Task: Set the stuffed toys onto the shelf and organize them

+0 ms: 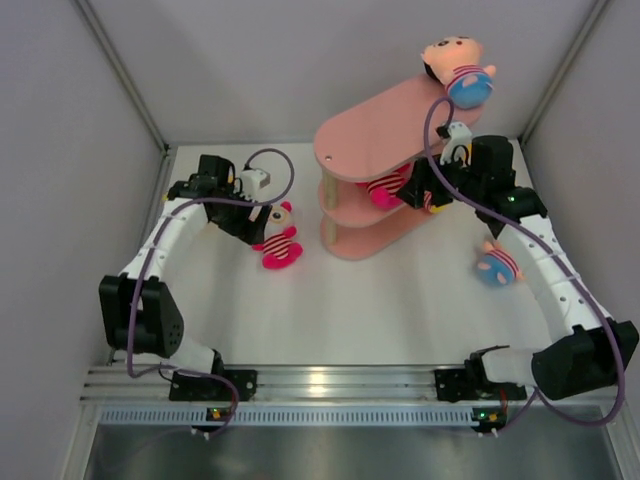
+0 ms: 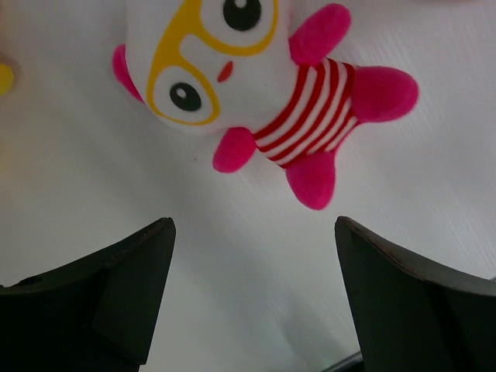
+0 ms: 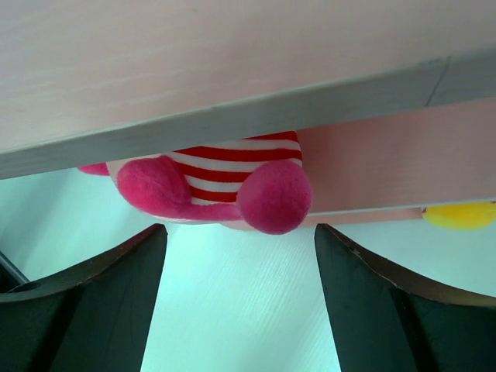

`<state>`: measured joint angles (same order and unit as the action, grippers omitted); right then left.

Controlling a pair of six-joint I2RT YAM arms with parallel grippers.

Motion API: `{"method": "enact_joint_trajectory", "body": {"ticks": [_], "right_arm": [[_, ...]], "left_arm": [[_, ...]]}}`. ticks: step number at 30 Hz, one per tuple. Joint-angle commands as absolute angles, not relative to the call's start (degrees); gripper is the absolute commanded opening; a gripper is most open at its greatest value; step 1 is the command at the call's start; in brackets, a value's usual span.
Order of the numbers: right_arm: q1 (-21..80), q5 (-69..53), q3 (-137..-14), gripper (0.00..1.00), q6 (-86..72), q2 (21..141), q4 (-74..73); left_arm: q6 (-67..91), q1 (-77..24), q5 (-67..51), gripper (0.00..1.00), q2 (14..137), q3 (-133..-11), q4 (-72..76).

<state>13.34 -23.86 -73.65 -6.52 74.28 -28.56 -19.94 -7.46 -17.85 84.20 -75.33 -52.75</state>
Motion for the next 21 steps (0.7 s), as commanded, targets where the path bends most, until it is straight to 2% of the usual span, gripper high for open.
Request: {"method": "enact_joint_trajectory", "body": {"ticks": [1,4,9,12,14,16,17,18,21], "right_arm": [[12.83,-22.67,-77.78,0.77,-3.87,69.62,-31.55],[12.92,-24.16,-77.43,0.78,-3.17,67.77,-32.86],[13.10,-25.66,-76.20,0.79,-1.85,64.34,-34.71],[13.71,-25.93,-74.71,0.79,-1.67,61.18,-34.89],[14.59,-26.02,-74.36,0.79,-1.67,59.68,-35.42],[15.90,-25.84,-73.83,0.79,-1.76,58.72,-35.86],[16.43,-25.75,-73.57,0.78,-1.84,58.36,-35.86],[17.04,-25.40,-73.22,0.78,-1.93,58.10,-35.60],[21.52,-20.06,-71.98,0.77,-2.37,56.43,-35.07]], "left_arm": [[-25.56,-8.61,-13.01,0.90,89.19,-76.73,-39.83],[-29.52,-8.70,-13.97,0.95,97.43,-80.05,-37.35],[-32.60,-8.70,-16.78,0.95,104.67,-85.07,-37.27],[-33.66,-8.70,-18.98,0.91,106.17,-84.56,-36.91],[-33.93,-8.70,-20.03,0.61,106.52,-83.94,-36.91],[-33.23,-8.70,-21.00,0.41,106.00,-82.89,-36.91],[-32.53,-8.70,-21.44,0.10,105.82,-82.36,-36.91],[-32.00,-8.70,-21.79,0.00,105.30,-81.22,-36.91],[-27.61,-8.70,-20.67,0.00,101.79,-77.80,-37.09]]}}
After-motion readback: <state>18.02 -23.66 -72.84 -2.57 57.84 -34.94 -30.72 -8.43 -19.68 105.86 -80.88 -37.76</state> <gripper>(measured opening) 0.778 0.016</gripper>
